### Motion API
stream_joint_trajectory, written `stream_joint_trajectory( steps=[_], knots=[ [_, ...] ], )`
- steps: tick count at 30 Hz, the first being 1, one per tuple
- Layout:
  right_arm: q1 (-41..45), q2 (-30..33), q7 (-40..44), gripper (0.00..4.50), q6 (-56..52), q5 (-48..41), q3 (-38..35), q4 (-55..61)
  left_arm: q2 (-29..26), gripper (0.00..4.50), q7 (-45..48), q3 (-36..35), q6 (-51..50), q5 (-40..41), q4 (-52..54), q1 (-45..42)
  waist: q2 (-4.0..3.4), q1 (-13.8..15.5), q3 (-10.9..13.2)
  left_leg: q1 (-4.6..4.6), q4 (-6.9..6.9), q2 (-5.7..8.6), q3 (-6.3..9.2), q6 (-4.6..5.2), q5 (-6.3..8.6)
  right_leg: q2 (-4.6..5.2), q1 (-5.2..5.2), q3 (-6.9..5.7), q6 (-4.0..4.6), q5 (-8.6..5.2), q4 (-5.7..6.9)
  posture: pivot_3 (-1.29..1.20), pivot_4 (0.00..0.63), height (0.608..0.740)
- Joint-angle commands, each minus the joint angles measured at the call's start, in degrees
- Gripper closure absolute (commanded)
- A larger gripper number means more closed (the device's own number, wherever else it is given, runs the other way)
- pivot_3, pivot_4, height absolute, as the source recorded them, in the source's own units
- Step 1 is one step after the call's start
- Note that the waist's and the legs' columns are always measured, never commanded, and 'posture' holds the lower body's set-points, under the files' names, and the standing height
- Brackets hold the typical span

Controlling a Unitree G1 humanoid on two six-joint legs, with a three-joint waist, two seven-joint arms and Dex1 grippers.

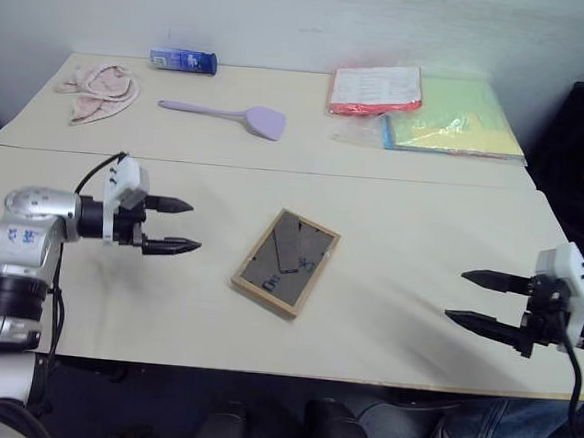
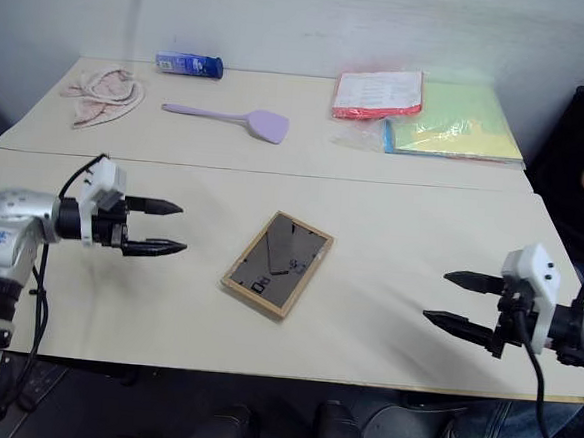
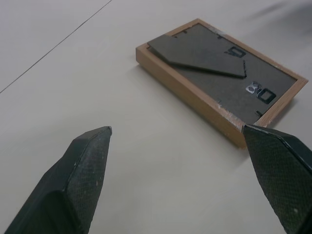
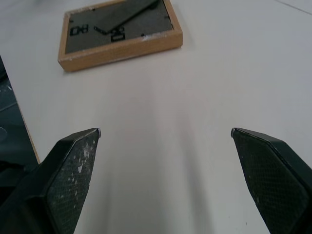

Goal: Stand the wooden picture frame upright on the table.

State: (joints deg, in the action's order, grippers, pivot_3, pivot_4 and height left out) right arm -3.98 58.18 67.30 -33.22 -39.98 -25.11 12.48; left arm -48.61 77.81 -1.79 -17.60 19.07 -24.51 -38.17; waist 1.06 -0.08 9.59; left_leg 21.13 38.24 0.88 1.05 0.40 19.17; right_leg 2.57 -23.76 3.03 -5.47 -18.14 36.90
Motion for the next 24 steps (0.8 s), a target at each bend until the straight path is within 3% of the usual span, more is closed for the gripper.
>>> stream_joint_trajectory(
  steps=[1, 9, 14, 17, 24],
  knots=[
    [0.0, -0.8, -0.8, 0.08, -0.6, -0.7, -1.6, 0.4, -0.2, 0.00, 1.4, 0.6, 0.5, -0.8, -1.6, -0.8, 0.00, -0.1, 0.0, 0.01, 0.00, 0.00, 0.00, 0.00, 0.00, 0.00, 0.00, 0.00, 0.00, 0.00, 0.01, 0.00, 0.150, 0.740],
    [-0.5, -2.3, -4.4, 0.08, -0.6, 0.4, -1.8, 3.3, 1.1, 0.00, 0.5, 1.2, -1.8, -1.1, -0.9, -1.2, 0.05, 0.0, 0.0, 0.05, 0.07, 0.00, -0.03, 0.00, -0.01, 0.01, -0.07, 0.04, -0.02, 0.01, -0.03, 0.00, 0.150, 0.740],
    [1.0, -2.2, -6.1, 0.08, 0.4, 2.7, 1.7, 5.7, 3.2, 0.00, 0.9, 4.7, 2.2, -4.6, -3.6, -2.7, 0.05, 0.0, 0.0, 0.03, 0.07, 0.00, -0.02, -0.01, -0.01, 0.01, -0.07, 0.04, -0.02, 0.01, -0.02, 0.00, 0.150, 0.740],
    [4.3, -2.4, -7.8, 0.71, 0.5, 5.3, 6.5, 6.3, 5.6, 0.61, 0.0, 8.3, 8.2, -9.4, -7.4, -4.9, 0.05, 0.0, 0.0, 0.05, 0.10, 0.01, -0.03, -0.02, -0.02, 0.01, -0.08, 0.04, -0.02, 0.01, -0.02, 0.00, 0.150, 0.740],
    [12.2, -2.8, -7.8, 3.10, 3.6, 12.5, 18.1, 4.0, 12.2, 2.75, -3.9, 13.1, 18.2, -16.7, -16.6, -10.0, 0.08, 0.1, 0.0, 0.17, 0.13, 0.03, -0.06, -0.04, -0.03, -0.02, -0.23, 0.04, -0.02, 0.01, 0.02, 0.00, 0.150, 0.740]
  ],
)
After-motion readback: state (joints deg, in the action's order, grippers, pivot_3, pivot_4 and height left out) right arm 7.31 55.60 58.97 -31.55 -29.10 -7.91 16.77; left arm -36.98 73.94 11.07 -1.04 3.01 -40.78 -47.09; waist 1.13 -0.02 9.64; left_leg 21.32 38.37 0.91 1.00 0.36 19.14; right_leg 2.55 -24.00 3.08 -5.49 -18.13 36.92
